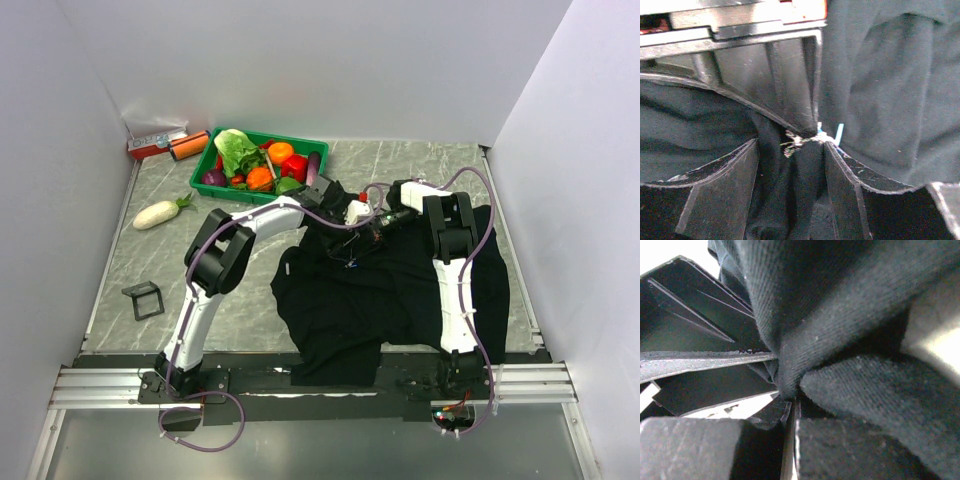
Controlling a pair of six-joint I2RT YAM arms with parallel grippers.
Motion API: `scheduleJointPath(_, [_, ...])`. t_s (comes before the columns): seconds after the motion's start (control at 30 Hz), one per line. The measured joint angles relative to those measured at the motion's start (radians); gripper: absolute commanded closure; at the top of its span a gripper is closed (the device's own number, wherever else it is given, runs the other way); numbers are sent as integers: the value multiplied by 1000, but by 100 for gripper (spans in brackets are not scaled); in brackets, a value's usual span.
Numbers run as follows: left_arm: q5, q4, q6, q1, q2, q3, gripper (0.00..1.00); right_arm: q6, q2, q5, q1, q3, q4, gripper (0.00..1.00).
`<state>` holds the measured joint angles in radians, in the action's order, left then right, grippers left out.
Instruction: Remove the brooch from the garment
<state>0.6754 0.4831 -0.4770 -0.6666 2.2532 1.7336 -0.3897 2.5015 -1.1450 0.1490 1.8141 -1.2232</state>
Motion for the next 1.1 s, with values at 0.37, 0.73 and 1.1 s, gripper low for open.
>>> scheduleJointPath(0.37, [-77, -16, 0, -6, 0, -2, 43, -1, 0, 2, 0, 0, 1, 100])
scheduleJointPath(0.73, [-115, -32, 22, -16, 0, -8, 49, -16, 0, 10, -1, 0, 2, 100])
scheduleJointPath(1.1, [-163, -67, 133, -16, -2, -14, 50, -90, -1, 21, -8, 8, -19, 100])
